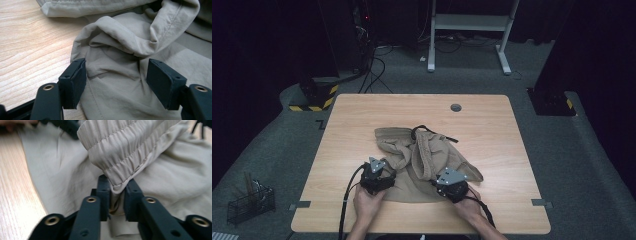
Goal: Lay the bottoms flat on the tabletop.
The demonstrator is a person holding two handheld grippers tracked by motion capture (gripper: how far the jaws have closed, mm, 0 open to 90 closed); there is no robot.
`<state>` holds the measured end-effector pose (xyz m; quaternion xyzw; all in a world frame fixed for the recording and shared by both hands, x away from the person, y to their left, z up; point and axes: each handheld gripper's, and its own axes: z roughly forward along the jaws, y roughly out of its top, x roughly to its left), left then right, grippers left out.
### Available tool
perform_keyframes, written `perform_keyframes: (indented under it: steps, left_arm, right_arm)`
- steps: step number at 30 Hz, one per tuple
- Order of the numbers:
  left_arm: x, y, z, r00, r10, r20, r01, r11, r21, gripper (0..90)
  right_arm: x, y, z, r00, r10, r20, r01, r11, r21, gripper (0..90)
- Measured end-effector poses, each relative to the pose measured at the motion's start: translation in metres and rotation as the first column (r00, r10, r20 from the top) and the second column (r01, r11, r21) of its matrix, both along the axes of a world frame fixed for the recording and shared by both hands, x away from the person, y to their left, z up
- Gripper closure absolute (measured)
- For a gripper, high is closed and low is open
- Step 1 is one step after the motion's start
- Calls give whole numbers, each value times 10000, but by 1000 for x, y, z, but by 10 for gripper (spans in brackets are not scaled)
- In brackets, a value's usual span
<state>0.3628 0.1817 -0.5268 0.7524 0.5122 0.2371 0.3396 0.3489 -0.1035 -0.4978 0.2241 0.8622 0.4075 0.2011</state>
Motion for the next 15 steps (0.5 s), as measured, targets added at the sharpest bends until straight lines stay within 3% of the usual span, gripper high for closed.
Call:
perform_keyframes:
  steps: [6,8,10,15]
  left_arm:
    - [0,0,0,10000,-17,-13,17,10000,-23,320]
    - [0,0,0,10000,-24,-16,24,10000,-22,319]
    - [0,0,0,10000,-25,-15,25,10000,-20,319]
    - [0,0,0,10000,-29,-2,29,10000,9,319]
  right_arm:
    - [13,-24,21,9985,-512,172,498,9961,731,835]
    - [25,-39,28,9950,-990,146,969,9893,1093,840]
    - [28,-42,30,9940,-1088,130,1066,9876,1152,841]
    - [53,-60,39,9834,-1816,-60,1805,9726,1465,844]
